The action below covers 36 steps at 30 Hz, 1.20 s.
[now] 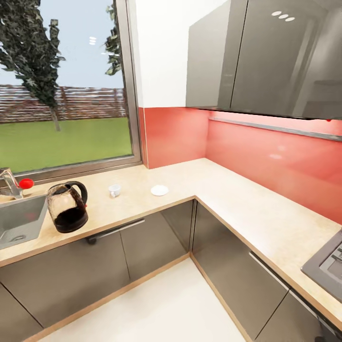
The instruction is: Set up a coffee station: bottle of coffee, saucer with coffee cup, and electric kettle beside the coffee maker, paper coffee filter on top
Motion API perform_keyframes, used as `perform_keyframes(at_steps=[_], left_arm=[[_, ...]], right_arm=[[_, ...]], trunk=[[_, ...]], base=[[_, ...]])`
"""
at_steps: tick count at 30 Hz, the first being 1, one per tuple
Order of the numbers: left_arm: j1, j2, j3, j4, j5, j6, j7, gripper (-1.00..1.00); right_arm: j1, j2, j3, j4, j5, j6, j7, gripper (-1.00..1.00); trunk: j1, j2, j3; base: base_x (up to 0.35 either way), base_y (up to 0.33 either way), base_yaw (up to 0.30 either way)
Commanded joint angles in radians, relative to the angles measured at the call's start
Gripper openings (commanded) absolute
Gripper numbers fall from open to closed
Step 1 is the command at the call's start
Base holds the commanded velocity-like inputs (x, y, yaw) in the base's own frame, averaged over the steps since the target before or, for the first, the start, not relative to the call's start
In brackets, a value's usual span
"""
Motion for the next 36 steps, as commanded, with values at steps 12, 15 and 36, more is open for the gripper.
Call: perform_keyframes(at_steps=[12, 15, 36], left_arm=[[-0.363, -0.021, 0.005, -0.215, -0.014, 0.212, -0.446, 1.00], [-0.428, -0.033, 0.005, -0.254, -0.013, 0.281, -0.515, 1.00], [-1.040, 0.078, 0.016, -0.504, -0.008, 1.092, -0.757, 1.00]], right_arm=[[-0.001, 0.004, 0.005, -0.002, -0.011, -0.004, 0.002, 1.00], [-0.001, 0.010, 0.005, -0.004, -0.011, -0.004, 0.002, 1.00], [-0.349, 0.177, 0.004, -0.916, -0.359, 0.417, 0.006, 1.00]], trunk=[[0.000, -0.002, -0.002], [0.000, -0.002, -0.002], [0.000, -0.002, -0.002]], base=[[0.000, 0.000, 0.000], [0.000, 0.000, 0.000], [0.000, 0.000, 0.000]])
